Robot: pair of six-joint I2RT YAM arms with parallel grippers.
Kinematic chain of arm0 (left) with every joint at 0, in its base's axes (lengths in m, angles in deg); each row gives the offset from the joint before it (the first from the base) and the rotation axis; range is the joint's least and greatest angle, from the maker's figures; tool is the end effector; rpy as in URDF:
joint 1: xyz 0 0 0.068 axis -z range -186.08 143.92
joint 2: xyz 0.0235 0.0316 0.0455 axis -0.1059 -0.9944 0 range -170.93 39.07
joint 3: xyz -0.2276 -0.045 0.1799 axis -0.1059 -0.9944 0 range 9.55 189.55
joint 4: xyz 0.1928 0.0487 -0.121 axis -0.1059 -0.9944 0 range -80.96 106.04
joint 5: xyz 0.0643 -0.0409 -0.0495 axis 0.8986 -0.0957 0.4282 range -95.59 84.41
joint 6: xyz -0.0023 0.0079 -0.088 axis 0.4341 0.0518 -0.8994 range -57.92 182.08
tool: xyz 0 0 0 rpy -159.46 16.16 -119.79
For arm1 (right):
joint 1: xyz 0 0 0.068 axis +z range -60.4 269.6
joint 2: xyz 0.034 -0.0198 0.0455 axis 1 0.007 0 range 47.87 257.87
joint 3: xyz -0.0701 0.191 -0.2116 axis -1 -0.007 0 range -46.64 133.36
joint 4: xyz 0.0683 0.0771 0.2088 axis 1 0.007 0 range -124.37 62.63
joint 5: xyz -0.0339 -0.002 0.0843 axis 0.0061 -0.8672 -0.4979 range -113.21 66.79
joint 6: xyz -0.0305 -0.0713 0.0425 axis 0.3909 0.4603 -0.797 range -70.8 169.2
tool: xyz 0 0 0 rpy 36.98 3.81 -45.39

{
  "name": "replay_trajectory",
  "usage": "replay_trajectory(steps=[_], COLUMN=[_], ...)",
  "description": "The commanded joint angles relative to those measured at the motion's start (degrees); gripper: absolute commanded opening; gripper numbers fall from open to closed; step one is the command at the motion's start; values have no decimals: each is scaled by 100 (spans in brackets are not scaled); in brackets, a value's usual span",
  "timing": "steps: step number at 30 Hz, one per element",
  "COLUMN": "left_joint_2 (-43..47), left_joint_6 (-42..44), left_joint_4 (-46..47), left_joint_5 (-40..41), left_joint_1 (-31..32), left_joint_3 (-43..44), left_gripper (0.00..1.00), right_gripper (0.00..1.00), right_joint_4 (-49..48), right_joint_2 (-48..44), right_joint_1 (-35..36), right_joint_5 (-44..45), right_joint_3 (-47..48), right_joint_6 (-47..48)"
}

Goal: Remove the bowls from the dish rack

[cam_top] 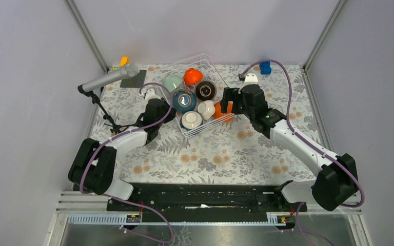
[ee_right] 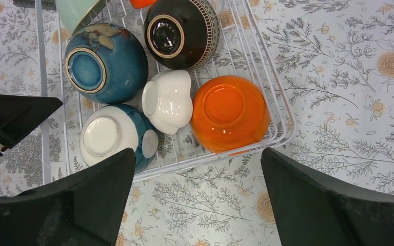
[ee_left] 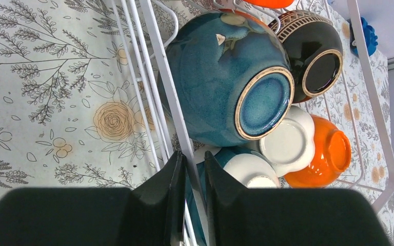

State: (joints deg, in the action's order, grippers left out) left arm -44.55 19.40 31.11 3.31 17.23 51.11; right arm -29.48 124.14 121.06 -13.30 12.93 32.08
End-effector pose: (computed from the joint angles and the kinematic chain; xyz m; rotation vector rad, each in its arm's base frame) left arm 0.3011 -0.1165 0.2295 -0.4479 2.0337 -0.5585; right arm 0.2762 0.1531 0.3309 -0.1299 1.9577 0.3930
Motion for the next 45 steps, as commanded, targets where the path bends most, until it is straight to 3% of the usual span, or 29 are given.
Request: replay_trajectory(steps=[1,5,13,23,27,37,41,45], left_joint_2=[270,349,538,1012,931,1562,2011,2390], left_joint_6=[127,61,-374,-1838,-1760,-1105,-893,-515], left_joint_4=[25,-47,-69,620,482,-322,-689,-782], left_joint_5=[-172,-490,-535,490,791,1221,1454,1364], left_joint_1=[93,199,736,1835,2249,2354,2347,2343], left_joint_3=[139,108,-79,-767,-554,-450,-584,-652], left_gripper=[10,0,0,8,26,56,73,77], right_gripper=[99,100,100,100,100,92,92,89], right_joint_4=[-17,48,197,285,416,800,830,830], right_joint_2=[-226,-219,-20,299,301,535,933,1364], right_joint_1=[38,36,38,36,43,23,-329,-886], right_joint_5=[130,-6,-618,-900,-620,149,-852,-2051], right_joint_3=[-33,11,211,299,333,270,474,694], right_joint_6=[72,71,45,-133,-231,-284,-302,-385])
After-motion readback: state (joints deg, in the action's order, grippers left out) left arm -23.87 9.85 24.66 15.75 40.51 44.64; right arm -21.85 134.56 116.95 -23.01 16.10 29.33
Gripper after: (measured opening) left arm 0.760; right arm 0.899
